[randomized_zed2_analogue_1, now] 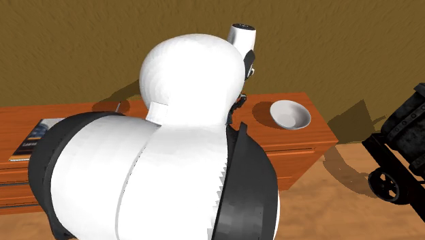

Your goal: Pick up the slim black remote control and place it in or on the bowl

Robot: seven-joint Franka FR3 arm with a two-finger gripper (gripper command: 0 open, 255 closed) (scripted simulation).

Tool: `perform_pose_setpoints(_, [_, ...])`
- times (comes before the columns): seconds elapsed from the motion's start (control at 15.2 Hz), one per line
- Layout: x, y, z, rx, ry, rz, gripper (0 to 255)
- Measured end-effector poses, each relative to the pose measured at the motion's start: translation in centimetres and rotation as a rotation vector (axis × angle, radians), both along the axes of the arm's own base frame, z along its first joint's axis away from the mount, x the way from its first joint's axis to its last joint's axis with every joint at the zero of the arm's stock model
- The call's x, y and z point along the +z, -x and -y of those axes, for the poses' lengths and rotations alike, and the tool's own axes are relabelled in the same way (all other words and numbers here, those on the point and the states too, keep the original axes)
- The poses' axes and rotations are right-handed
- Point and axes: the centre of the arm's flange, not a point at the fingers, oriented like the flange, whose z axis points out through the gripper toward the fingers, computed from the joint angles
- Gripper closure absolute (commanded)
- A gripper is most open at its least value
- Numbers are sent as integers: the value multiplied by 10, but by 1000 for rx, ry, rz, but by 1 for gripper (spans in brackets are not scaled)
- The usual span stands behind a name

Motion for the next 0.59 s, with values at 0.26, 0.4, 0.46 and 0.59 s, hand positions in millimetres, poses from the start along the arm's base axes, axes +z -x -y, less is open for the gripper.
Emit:
perform_pose_setpoints(0.26, [2, -25, 43, -1, 0, -1, 255])
perform_pose_setpoints(0.4, [1, -34, 67, -1, -1, 0, 255])
perform_pose_setpoints(0.46, [0, -40, 79, -1, 0, 0, 255])
perform_pose_setpoints(0.59, [-2, -58, 102, -1, 0, 0, 255])
